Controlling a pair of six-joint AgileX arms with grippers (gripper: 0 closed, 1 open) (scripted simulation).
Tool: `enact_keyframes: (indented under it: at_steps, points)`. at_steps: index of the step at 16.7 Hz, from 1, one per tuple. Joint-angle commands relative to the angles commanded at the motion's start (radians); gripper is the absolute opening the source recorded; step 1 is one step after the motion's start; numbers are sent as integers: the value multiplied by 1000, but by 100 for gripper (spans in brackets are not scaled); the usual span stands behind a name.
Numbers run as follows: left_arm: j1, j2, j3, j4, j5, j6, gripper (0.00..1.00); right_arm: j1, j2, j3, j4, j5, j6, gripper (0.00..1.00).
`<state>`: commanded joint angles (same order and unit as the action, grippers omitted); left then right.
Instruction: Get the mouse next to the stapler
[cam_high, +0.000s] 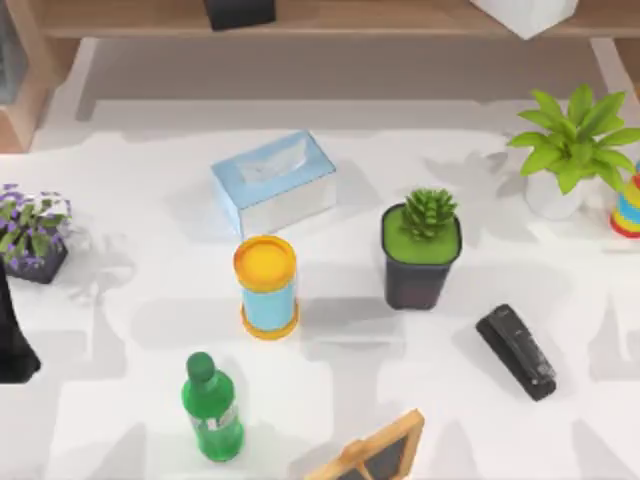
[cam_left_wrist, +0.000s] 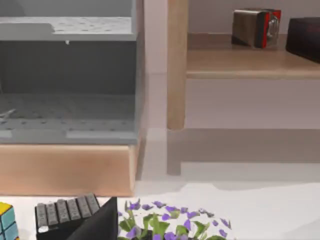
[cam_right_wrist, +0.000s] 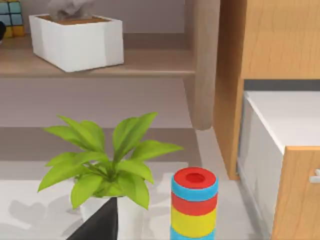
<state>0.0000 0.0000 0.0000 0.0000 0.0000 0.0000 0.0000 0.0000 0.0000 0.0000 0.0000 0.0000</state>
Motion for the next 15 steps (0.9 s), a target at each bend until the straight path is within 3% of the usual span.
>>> enact_keyframes:
  at_steps: [7, 15]
  points:
    - [0, 0, 0, 0, 0, 0, 100, -27, 122, 140, -85, -11, 4, 100]
    - [0, 0, 0, 0, 0, 0, 100, -124, 699, 748, -442, -7, 2, 100]
